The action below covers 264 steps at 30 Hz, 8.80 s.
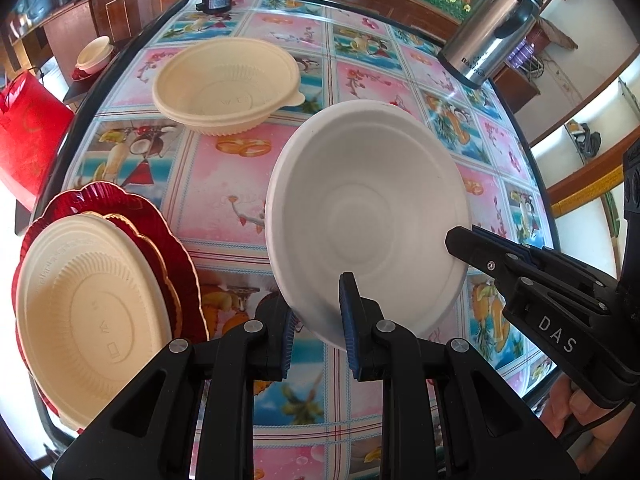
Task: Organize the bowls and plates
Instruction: 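Carry the white paper bowl with the right gripper toward the plate stack, then lower the white paper bowl onto the beige plate on the stack, then open the right gripper and withdraw from the white bowl, then move the right tool toward the beige ribbed plastic bowl, then close the right gripper on the beige ribbed bowl rim and lift, then carry the beige ribbed bowl with the right gripper toward the stack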
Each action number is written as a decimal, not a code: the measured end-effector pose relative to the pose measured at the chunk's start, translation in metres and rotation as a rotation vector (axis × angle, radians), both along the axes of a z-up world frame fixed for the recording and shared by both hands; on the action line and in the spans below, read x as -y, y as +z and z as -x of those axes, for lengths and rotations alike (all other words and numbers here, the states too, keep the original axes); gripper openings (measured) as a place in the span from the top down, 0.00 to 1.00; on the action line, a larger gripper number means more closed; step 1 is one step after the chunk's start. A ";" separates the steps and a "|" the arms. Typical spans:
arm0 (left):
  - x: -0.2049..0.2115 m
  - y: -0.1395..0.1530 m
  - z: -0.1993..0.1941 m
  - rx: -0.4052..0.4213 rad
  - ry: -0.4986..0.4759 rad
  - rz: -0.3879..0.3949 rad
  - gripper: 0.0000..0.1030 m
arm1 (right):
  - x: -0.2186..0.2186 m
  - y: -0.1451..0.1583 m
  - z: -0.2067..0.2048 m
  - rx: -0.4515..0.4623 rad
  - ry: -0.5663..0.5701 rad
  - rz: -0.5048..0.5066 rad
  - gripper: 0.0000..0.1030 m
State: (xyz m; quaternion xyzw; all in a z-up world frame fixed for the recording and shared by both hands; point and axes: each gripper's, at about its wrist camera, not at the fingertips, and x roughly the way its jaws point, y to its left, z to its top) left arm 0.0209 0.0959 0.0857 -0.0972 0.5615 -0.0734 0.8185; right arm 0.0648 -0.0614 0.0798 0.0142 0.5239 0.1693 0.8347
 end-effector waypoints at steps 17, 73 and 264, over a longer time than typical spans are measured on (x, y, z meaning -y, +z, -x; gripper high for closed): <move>-0.027 0.020 0.007 0.043 0.058 -0.013 0.80 | -0.026 0.014 -0.001 0.027 0.048 -0.013 0.89; -0.164 -0.006 0.080 -0.081 0.370 -0.067 0.78 | -0.183 -0.015 0.025 -0.084 0.399 0.019 0.89; -0.122 0.019 -0.008 -0.036 0.257 -0.051 0.70 | -0.120 0.020 -0.048 0.013 0.195 -0.049 0.87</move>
